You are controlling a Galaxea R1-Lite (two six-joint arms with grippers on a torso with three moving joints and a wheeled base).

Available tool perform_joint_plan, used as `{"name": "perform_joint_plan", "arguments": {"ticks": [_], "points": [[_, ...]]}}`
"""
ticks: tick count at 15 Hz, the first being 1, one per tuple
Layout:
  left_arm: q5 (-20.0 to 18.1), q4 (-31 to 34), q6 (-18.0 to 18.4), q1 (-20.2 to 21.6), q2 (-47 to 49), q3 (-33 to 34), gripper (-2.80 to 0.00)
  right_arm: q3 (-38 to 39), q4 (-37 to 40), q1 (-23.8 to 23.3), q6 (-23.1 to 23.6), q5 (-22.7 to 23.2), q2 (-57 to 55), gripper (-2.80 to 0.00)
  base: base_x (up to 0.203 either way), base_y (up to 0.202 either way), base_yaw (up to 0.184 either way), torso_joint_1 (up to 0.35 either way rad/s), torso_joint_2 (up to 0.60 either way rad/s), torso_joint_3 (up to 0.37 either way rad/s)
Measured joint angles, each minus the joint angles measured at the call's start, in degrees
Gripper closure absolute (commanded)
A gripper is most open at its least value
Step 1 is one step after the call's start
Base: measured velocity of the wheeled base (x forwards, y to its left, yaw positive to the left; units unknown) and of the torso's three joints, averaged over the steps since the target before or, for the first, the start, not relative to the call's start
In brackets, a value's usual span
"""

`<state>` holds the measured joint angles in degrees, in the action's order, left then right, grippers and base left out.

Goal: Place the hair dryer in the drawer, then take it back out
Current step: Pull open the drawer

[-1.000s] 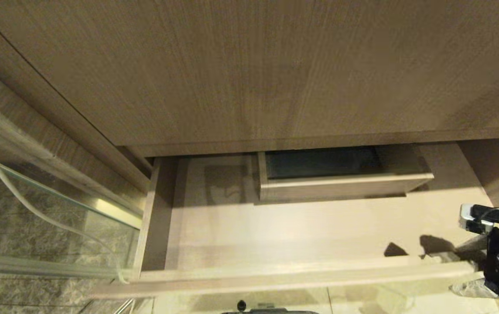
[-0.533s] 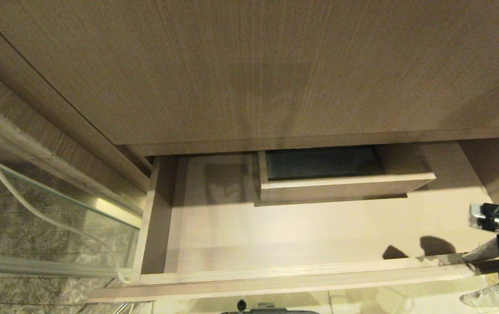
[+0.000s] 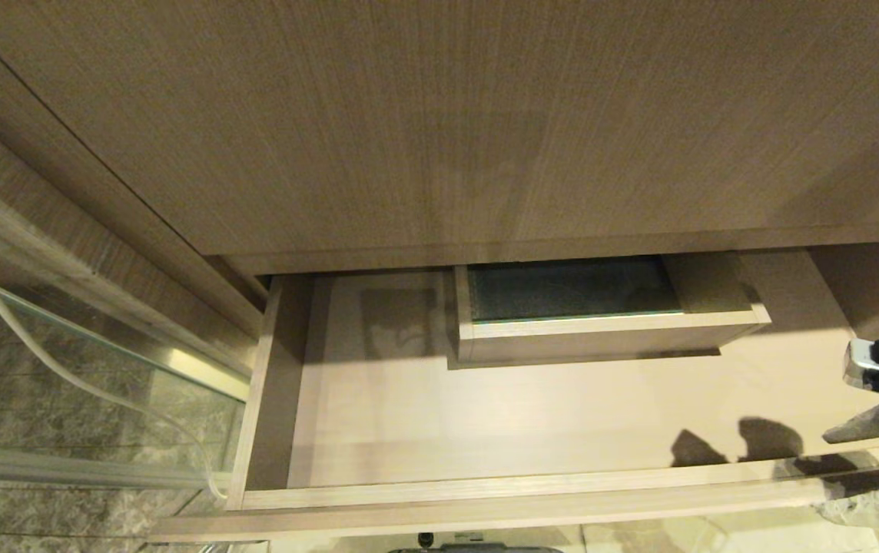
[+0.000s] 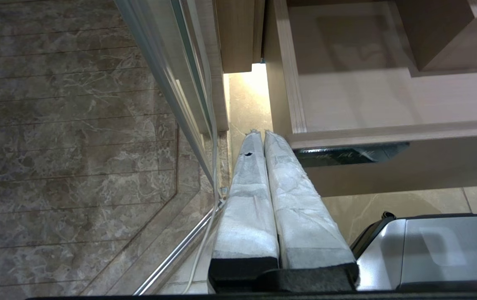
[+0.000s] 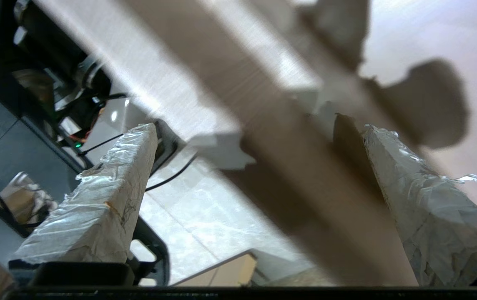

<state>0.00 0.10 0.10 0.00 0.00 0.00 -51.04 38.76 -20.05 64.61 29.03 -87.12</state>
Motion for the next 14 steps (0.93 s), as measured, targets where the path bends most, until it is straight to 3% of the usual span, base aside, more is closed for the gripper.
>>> {"name": "perform_joint_plan", "arguments": {"ticks": [5,6,12,14], "points": [[0.0,0.0,0.0,0.0,0.0,0.0,0.0,-3.62,0.4,0.02,-0.81,0.72,3.09,-2.8,0.0,0.0,0.0,0.0,0.0,0.0],[0.0,-0.02,0.0,0.0,0.0,0.0,0.0,-4.39,0.45,0.0,-2.24,1.54,3.92,0.0,0.0,0.0,0.0,0.0,0.0,0.0],[-0.02,0.0,0.0,0.0,0.0,0.0,0.0,-5.44,-0.29,-2.31,-5.46,2.26,6.87,0.0,0.0,0.0,0.0,0.0,0.0,0.0],[-0.01,0.0,0.0,0.0,0.0,0.0,0.0,-5.25,-2.2,-2.94,-10.59,2.23,7.81,0.0,0.0,0.0,0.0,0.0,0.0,0.0]]}}
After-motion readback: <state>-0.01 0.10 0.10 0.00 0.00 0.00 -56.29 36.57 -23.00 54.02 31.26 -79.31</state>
